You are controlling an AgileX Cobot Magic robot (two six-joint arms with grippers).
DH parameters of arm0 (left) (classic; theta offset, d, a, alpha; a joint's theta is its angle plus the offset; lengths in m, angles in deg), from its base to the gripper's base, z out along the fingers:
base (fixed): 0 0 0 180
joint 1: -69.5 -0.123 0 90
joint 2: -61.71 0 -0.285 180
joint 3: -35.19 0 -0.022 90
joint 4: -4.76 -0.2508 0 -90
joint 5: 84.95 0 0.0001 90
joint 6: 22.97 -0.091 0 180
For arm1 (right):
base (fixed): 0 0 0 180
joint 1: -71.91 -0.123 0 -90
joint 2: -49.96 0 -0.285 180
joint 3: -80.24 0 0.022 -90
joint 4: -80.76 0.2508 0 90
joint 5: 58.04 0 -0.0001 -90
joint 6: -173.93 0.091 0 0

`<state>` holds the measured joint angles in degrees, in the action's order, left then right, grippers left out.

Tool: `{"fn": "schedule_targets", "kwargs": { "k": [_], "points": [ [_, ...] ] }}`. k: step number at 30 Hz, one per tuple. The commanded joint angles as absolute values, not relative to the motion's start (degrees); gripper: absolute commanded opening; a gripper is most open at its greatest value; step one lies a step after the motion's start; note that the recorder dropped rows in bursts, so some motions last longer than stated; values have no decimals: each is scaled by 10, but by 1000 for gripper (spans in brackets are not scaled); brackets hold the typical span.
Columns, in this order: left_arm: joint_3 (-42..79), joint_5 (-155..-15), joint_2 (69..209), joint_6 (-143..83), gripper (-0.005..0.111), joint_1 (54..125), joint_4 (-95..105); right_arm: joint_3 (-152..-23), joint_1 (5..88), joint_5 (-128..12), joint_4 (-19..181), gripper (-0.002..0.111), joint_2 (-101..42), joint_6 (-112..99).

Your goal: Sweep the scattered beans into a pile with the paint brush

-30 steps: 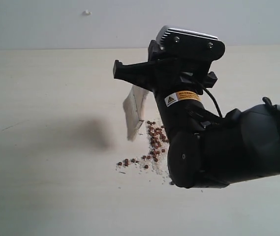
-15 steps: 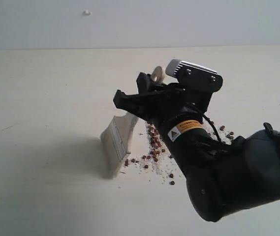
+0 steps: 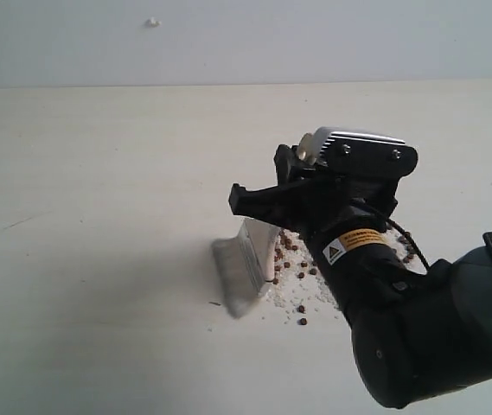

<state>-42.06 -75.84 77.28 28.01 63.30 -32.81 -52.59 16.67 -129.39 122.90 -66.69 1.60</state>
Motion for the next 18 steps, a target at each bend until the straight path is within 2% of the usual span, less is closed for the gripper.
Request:
{"fn": "schedule_targets", "kwargs": {
  "k": [1,9,18],
  "points": [
    [-420,-758,770,279,0,632,-325,-520,166,-1280,1274,0,-664,-84],
    [-420,-758,770,279,0,632,-325,-520,166,-1280,1388,0,-664,-206],
    [-420,-758,770,279,0,632,-325,-521,166,-1280,1328,0,-664,-140]
  ]
}}
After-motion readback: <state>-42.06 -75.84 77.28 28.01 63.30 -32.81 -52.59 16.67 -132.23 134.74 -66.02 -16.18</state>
